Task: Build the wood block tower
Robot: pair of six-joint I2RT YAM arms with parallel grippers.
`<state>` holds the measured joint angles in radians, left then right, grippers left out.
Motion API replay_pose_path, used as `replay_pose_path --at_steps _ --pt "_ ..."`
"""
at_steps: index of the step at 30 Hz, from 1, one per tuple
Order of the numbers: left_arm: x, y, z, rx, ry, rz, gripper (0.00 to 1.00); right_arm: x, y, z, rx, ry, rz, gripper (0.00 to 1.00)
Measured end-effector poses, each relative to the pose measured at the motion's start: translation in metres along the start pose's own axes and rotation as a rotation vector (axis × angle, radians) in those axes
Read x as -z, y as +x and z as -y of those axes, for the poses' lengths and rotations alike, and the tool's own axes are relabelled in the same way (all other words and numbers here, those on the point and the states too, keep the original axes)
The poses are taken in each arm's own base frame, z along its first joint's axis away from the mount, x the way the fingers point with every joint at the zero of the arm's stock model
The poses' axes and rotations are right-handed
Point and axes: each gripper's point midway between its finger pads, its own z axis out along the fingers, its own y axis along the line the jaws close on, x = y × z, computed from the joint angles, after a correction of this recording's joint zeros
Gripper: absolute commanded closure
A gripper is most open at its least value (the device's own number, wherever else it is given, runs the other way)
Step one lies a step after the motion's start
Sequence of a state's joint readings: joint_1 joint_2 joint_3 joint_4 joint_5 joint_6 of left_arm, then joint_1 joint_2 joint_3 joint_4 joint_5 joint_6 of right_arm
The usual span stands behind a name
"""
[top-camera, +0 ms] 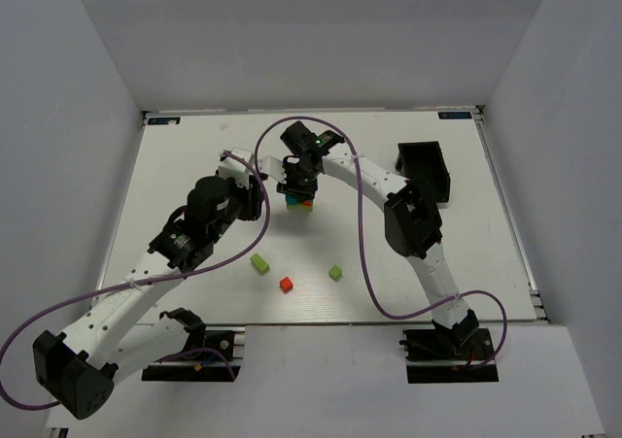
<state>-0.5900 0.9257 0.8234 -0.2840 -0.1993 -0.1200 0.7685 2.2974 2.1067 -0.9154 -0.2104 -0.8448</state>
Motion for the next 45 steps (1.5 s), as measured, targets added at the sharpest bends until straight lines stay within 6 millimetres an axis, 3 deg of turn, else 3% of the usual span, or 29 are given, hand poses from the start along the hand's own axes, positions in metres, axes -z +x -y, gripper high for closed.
replay_pose_path --at_steps 45 --pt "0.0000 0.0000 -0.0001 0.000 0.000 0.000 0.45 0.0000 -0.0016 0.0049 -0.002 0.024 0.002 0.86"
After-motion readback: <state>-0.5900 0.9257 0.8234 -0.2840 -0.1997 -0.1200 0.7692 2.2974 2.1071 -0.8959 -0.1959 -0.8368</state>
